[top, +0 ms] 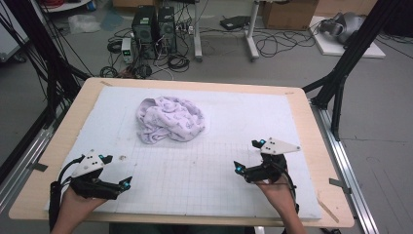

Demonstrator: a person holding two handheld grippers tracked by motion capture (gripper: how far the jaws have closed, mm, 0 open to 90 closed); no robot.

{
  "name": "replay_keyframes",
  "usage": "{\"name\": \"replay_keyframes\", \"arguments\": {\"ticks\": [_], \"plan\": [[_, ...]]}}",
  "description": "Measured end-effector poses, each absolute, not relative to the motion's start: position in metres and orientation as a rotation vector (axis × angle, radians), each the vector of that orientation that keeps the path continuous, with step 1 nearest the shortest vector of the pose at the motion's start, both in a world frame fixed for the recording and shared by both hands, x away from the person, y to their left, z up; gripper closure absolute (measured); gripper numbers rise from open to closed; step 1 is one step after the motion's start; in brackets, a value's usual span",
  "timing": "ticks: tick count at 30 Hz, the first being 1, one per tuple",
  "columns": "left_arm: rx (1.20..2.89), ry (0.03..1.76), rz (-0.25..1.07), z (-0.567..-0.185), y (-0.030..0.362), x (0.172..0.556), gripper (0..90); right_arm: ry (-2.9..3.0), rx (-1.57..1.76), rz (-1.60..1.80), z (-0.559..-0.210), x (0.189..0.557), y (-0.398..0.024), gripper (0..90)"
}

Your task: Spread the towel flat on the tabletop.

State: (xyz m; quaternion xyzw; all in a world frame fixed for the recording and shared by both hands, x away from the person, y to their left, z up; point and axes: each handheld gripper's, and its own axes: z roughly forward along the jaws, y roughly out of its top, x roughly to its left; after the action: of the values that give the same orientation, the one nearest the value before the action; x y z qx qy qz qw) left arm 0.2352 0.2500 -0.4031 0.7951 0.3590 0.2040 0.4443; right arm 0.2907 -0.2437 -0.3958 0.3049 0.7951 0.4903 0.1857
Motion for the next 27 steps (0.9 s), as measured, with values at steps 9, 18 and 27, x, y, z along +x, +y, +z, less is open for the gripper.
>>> {"name": "replay_keyframes", "arguments": {"ticks": [9, 18, 27], "plan": [[1.974, 0.888, 0.507, -0.403, 0.249, 0.236, 2.5, 2.277, 0.807, 1.397, -0.377, 0.323, -0.218, 1.7], [1.970, 0.892, 0.507, -0.403, 0.250, 0.237, 2.5, 2.330, 0.761, 1.404, -0.362, 0.366, -0.187, 4.8], [1.968, 0.894, 0.506, -0.404, 0.252, 0.238, 2.5, 2.385, 0.689, 1.395, -0.348, 0.399, -0.148, 6.2]]}}
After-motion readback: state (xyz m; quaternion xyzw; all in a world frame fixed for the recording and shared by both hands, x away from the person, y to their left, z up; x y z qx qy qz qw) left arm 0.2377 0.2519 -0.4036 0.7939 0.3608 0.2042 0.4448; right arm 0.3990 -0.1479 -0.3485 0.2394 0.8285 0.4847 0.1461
